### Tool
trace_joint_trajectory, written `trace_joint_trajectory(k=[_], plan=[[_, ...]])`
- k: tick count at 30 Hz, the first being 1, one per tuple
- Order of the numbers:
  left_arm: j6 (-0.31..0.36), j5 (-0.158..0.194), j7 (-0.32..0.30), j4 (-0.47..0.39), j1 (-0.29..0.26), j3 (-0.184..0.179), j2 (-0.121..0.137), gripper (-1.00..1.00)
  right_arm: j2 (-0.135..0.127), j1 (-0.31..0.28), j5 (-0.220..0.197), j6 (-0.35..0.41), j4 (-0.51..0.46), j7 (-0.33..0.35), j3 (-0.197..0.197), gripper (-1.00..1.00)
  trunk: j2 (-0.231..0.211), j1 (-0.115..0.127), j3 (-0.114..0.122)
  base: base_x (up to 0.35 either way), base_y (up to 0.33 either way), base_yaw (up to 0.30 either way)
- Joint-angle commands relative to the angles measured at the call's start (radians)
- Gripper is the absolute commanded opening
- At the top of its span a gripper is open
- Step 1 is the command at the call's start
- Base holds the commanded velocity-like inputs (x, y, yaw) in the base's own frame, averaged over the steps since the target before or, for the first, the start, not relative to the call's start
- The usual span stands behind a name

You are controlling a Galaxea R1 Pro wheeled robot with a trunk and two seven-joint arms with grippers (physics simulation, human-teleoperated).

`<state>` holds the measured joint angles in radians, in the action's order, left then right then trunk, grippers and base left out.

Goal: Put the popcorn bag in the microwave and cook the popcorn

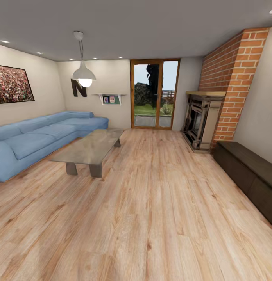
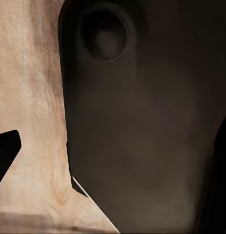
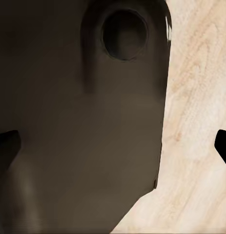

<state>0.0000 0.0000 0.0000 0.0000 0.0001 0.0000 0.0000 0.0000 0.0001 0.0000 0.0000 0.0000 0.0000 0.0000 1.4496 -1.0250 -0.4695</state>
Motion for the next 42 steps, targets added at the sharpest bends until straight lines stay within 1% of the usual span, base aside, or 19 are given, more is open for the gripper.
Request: trace_joint_trajectory(k=[1,2,5,9,15,19,22,31,35,42], plan=[[0.0,0.0,0.0,0.0,0.0,0.0,0.0,1.0,0.0,0.0,0.0,0.0,0.0,0.0,0.0,1.0,0.0,0.0,0.0,0.0,0.0,0.0],[-0.002,0.006,-0.006,0.006,-0.002,0.006,-0.006,1.0,-0.002,-0.002,-0.003,-0.002,-0.001,-0.001,0.0,1.0,0.0,0.0,0.0,0.0,0.0,0.0],[-0.002,0.008,-0.006,0.006,-0.002,0.023,-0.02,1.0,-0.002,-0.002,-0.003,-0.002,-0.001,-0.001,0.001,1.0,0.0,0.0,0.0,0.0,0.0,0.0],[-0.011,0.026,-0.004,-0.013,0.0,0.027,-0.014,1.0,-0.004,-0.002,-0.001,-0.019,-0.002,-0.001,0.001,1.0,0.0,0.0,0.0,0.0,0.0,0.0],[-0.014,0.06,-0.003,-0.047,0.0,0.028,-0.015,1.0,-0.003,-0.002,0.001,-0.035,-0.002,-0.002,-0.003,1.0,0.0,0.0,0.0,0.0,0.0,0.0],[-0.014,0.061,-0.003,-0.051,0.0,0.026,-0.016,1.0,-0.003,-0.002,-0.003,-0.058,-0.002,-0.002,-0.006,1.0,0.0,0.0,0.0,0.0,0.0,-0.011],[-0.014,0.062,-0.003,-0.051,0.0,0.026,-0.014,1.0,-0.003,-0.002,-0.007,-0.073,0.0,-0.002,-0.007,1.0,0.0,0.0,0.0,0.0,0.0,-0.161],[-0.014,0.062,-0.003,-0.051,0.0,0.023,-0.012,1.0,-0.003,-0.002,-0.009,-0.075,0.0,-0.002,-0.01,1.0,0.0,0.0,0.0,0.0,0.0,-0.237],[-0.014,0.06,-0.003,-0.051,0.0,0.022,-0.005,1.0,-0.003,-0.002,-0.009,-0.075,0.0,-0.002,-0.009,1.0,0.0,0.0,0.0,0.0,0.0,-0.247],[-0.014,0.058,-0.002,-0.051,0.0,0.021,-0.003,1.0,-0.003,-0.002,-0.009,-0.075,0.0,-0.002,-0.008,1.0,0.0,0.0,0.0,0.0,0.0,-0.25]])
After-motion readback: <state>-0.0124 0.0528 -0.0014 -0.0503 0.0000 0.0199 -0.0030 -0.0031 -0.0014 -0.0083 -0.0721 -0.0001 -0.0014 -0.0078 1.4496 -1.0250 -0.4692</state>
